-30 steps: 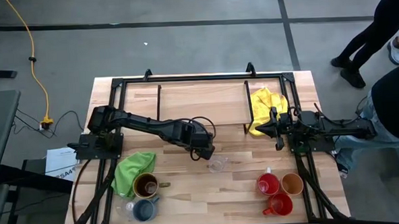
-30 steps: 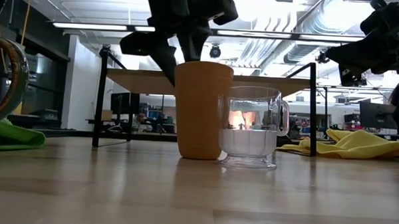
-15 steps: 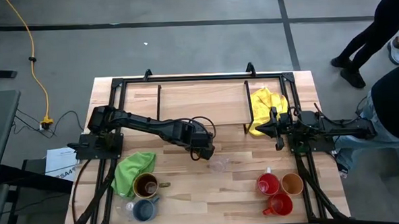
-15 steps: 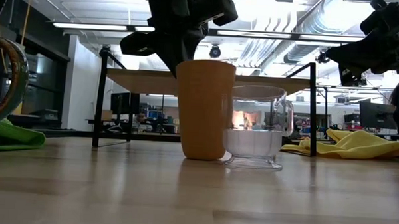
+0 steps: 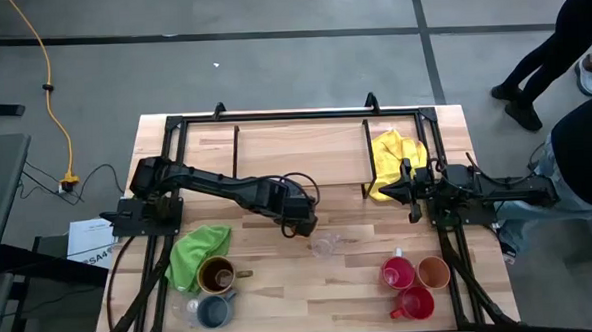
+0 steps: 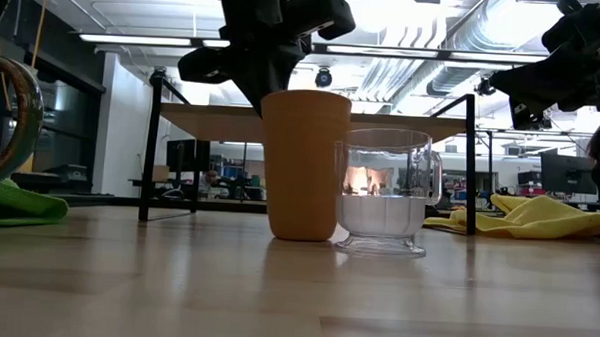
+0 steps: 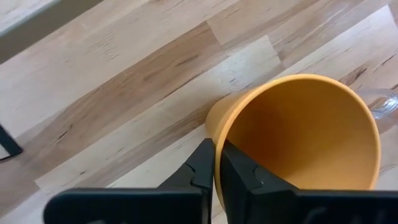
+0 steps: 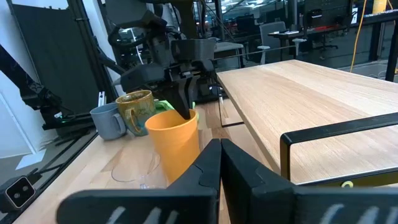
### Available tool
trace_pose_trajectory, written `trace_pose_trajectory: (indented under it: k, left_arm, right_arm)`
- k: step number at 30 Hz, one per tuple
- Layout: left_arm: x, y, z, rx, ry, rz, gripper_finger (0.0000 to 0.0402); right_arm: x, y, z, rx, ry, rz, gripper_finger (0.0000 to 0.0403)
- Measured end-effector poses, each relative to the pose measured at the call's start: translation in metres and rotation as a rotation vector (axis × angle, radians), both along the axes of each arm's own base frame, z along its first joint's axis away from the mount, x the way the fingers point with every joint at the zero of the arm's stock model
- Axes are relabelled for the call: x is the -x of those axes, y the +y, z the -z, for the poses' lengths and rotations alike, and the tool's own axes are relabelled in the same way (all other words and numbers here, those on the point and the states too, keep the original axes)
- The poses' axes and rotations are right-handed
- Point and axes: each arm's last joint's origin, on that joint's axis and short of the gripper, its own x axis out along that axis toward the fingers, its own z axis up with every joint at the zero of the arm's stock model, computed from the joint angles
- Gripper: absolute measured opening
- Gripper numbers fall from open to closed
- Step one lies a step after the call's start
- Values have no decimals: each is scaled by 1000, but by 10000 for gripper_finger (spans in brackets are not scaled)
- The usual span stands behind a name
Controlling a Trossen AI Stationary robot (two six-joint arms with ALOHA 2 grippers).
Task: Stack small to large cups/mugs on shelf
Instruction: Put the yellow cup on the shelf
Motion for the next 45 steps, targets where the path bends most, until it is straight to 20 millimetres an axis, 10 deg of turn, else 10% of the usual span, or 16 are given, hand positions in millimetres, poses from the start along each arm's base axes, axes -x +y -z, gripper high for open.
trace_pose_trajectory:
  k: [12, 32, 45]
  left_arm:
    - [16, 1, -27, -10, -27, 14, 2]
    - [67, -12, -126, -18, -425, 238, 1]
    - [96, -26, -169, -309, -730, 361, 0]
  right_arm:
    - [0, 0, 0, 0, 0, 0, 0]
    - [0, 0, 0, 0, 0, 0, 0]
    - [0, 0, 0, 0, 1, 0, 0]
